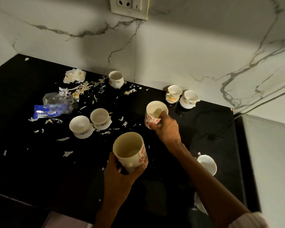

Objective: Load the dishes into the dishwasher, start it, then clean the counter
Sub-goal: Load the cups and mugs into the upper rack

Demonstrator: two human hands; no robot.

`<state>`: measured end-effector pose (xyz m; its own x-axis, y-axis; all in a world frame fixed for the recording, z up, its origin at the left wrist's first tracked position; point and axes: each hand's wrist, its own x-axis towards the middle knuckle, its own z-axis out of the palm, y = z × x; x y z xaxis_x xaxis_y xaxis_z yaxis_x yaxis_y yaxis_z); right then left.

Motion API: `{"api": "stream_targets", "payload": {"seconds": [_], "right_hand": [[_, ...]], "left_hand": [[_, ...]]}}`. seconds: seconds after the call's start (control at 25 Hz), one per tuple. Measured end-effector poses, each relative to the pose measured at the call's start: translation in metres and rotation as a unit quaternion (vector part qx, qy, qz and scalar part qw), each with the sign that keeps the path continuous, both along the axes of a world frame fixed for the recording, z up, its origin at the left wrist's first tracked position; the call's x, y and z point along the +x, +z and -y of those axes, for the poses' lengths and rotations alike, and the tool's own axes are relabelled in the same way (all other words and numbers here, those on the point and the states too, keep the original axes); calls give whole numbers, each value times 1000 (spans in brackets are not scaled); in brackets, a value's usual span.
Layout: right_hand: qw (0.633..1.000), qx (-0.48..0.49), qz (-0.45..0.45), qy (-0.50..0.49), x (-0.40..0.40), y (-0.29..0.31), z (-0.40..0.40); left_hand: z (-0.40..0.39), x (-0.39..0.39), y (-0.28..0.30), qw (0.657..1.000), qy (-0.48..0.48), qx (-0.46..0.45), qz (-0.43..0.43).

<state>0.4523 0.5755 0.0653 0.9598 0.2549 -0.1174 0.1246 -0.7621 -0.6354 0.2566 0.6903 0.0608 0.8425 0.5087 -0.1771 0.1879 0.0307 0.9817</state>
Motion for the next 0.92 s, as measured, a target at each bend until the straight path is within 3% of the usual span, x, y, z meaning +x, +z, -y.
{"api": "stream_targets", "payload": {"seconds": [0.28,0.48,0.6,0.92], "right_hand": [[990,104,68,-64,-105,-22,17],[965,241,-4,-104,-110,-30,19],[960,251,-48,-111,-105,-37,20],[953,274,-60,-116,-116,-17,39]], "left_hand": [[20,-36,-1,1000,11,-16,-2],[29,-48,4,999,21,-33,9],[36,-54,10,999,28,-32,14],[50,-71,4,999,29,-9,10]]}}
